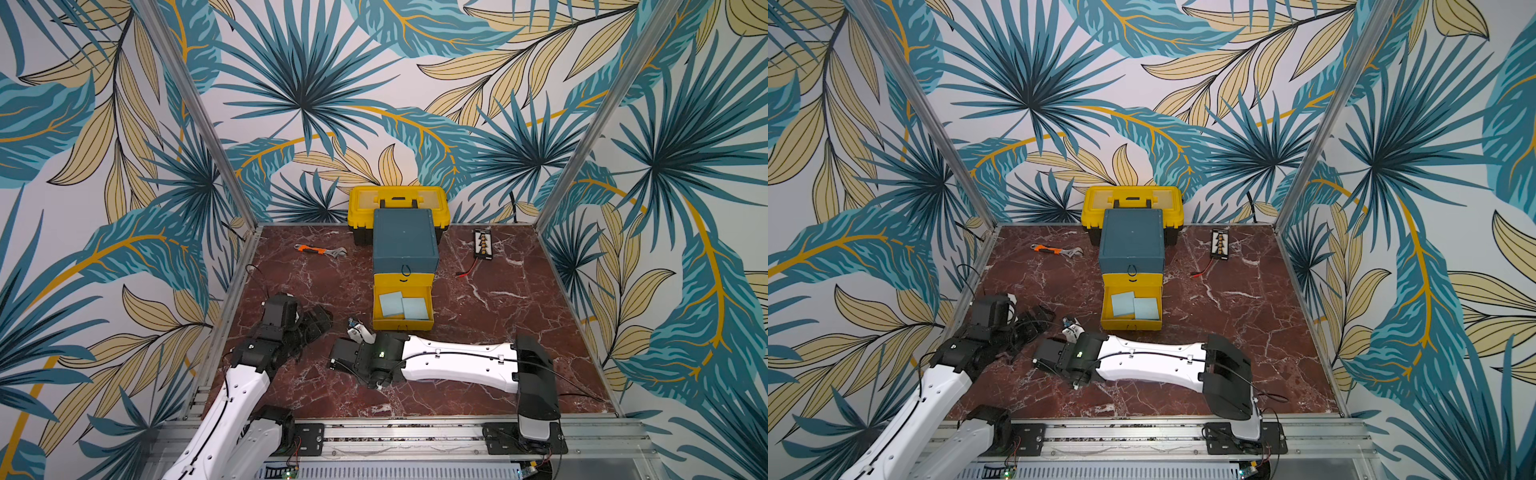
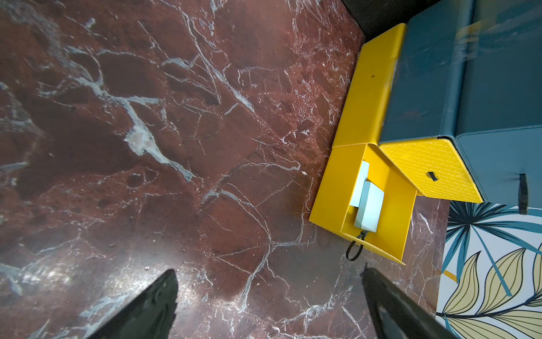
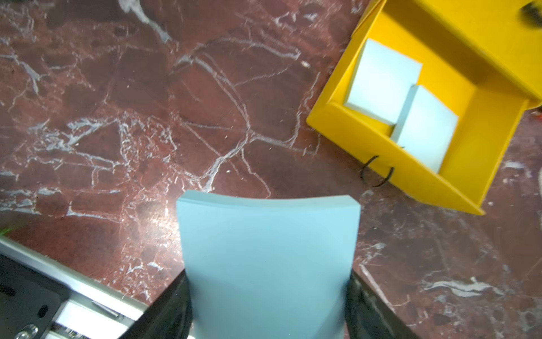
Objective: Please put the sticky notes in the drawer by color
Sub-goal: Pick up the sticky notes from the center of the board, then place the sticky notes in the drawer.
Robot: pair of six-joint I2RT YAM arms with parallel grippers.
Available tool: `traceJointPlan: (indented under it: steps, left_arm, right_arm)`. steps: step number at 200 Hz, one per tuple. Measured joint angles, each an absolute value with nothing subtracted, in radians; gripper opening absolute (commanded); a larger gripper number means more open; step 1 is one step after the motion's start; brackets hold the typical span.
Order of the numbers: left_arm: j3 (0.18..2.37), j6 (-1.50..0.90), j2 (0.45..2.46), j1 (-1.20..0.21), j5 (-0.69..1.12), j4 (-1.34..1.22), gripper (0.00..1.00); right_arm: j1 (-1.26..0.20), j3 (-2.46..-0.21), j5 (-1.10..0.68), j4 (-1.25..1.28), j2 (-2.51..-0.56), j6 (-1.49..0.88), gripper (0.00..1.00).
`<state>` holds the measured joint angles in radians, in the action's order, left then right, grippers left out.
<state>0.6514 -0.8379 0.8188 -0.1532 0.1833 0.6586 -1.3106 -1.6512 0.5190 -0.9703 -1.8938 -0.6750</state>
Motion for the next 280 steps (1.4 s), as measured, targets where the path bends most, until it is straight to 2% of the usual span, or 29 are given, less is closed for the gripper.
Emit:
traceJointPlan:
  steps: [62,108,235,280]
  left_arm:
    - [0.655,-0.838,0.823,-0.153,0.183,0.668,1.0]
    - [0.659,-0.838,0.84,-0.153,0.184,0.67,1.0]
    - [0.677,-0.838,0.862,-0.153,0.184,0.679,1.0]
    - [0.699,-0.836,0.862,-0.153,0.179,0.696,1.0]
  right_arm:
    - [-1.203,-1.61,0.636,-0.958,-1.81,-0.616,0.76]
    - [-1.1,-1.516,0.668,-0.841,-1.731,-0.582,0.76]
    - [-0.951,-1.267,0.658,-0.567,-1.726,-0.567,0.76]
    - [-0.908,-1.254,0.641,-0.487,-1.728,-0.561,0.76]
